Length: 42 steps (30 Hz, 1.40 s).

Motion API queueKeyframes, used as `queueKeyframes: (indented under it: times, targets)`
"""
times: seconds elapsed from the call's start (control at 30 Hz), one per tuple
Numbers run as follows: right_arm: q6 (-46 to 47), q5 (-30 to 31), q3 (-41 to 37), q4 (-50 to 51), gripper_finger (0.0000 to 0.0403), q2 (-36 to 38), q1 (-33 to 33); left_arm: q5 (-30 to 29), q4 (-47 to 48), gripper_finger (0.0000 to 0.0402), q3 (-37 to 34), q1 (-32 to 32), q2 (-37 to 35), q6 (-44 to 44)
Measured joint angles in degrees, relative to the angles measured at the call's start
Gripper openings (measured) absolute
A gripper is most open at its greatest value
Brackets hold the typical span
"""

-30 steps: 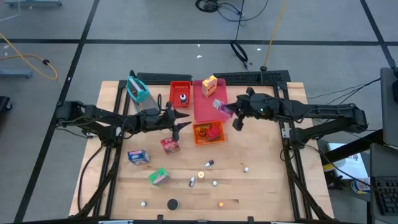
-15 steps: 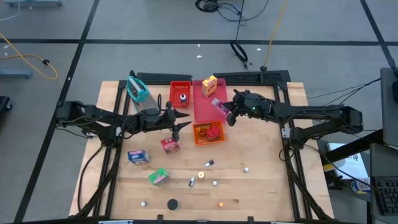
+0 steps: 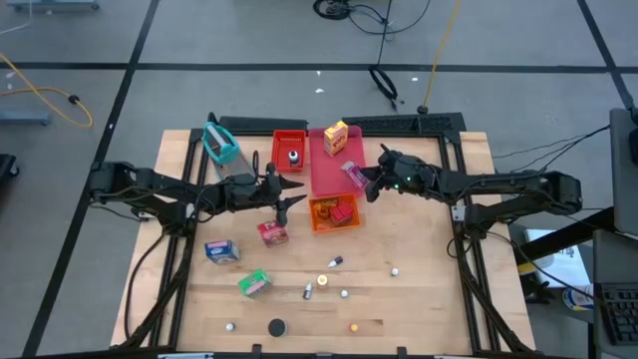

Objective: Pick & Place Kitchen Items
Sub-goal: Put the purple cereal box into the pink bin, then put the red cereal box into the pink bin

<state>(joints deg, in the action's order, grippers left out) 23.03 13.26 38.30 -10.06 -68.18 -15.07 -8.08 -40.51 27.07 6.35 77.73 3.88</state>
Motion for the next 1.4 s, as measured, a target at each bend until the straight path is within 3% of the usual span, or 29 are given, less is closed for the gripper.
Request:
queueKeyframes:
  times: [0.47, 0.9, 1.4]
  targets:
    - [7.93, 3.30, -9.25, -12.15, 0.0000, 0.02, -0.06, 0.00, 0.02, 0.0164, 0.00, 0.00, 0.00, -0.04]
    - [7.90, 3.10, -10.51, -12.70, 0.0003, 0.02, -1.15, 0.02, 0.02, 0.0164, 0.00, 0.00, 0.00, -0.05]
    - [4.41, 3.10, -10.51, -16.79, 0.0072, -1.75, -1.21, 0.02, -0.05, 0.0163, 0.00, 0.00, 0.00, -0.07]
